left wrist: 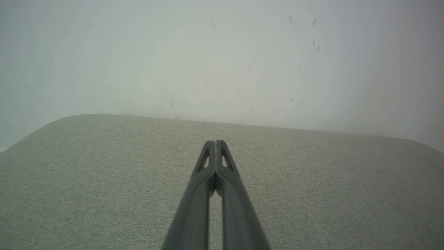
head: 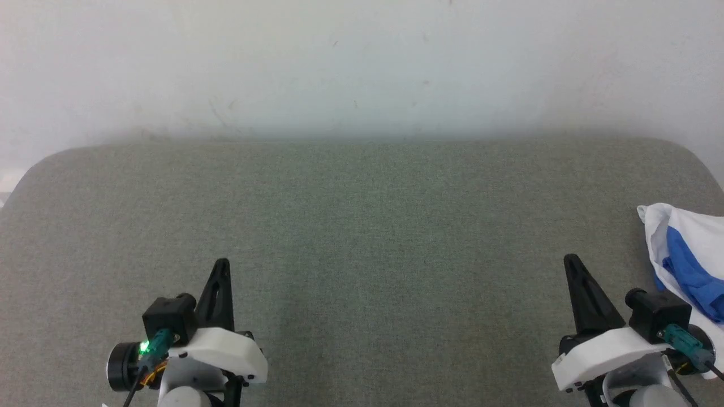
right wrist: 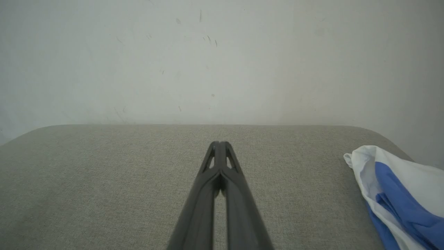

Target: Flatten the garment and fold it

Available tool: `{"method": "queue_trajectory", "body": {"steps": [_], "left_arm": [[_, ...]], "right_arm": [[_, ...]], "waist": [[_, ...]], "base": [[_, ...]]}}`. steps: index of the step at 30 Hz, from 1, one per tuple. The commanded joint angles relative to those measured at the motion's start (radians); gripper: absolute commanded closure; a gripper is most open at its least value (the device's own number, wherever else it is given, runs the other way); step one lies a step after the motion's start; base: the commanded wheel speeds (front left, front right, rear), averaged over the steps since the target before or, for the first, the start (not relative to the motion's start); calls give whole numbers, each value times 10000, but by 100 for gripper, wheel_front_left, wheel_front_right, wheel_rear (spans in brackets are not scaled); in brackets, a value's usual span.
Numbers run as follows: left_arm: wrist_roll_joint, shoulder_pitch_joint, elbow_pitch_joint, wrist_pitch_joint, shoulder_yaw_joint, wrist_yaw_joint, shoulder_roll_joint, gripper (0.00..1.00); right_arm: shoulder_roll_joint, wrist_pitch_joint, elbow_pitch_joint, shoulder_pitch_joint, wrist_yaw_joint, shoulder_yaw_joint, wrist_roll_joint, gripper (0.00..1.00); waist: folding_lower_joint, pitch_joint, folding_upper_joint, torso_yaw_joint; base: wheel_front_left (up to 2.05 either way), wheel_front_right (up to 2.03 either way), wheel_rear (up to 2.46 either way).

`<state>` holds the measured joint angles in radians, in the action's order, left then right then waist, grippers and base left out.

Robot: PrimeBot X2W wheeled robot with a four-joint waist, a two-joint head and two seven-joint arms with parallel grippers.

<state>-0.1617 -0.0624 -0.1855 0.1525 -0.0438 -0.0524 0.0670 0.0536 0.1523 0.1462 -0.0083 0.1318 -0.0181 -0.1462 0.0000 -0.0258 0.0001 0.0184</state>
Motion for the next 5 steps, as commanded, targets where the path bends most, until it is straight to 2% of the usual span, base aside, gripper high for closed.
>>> {"method": "queue_trajectory", "body": {"steps": [1,5], "left_arm": [[157,149,107,-55,48,119,-28,100],[238,175,203,-136,69,141,-36,100]], "right_arm": [[-14,-50,-80,35,-5,38,144,100],[-15,-131,-157,38,-5,46,217,100]], "waist": [[0,5,-1,-3],[0,19,-1,-13]], "base": [[0,0,0],[0,0,0]]}}
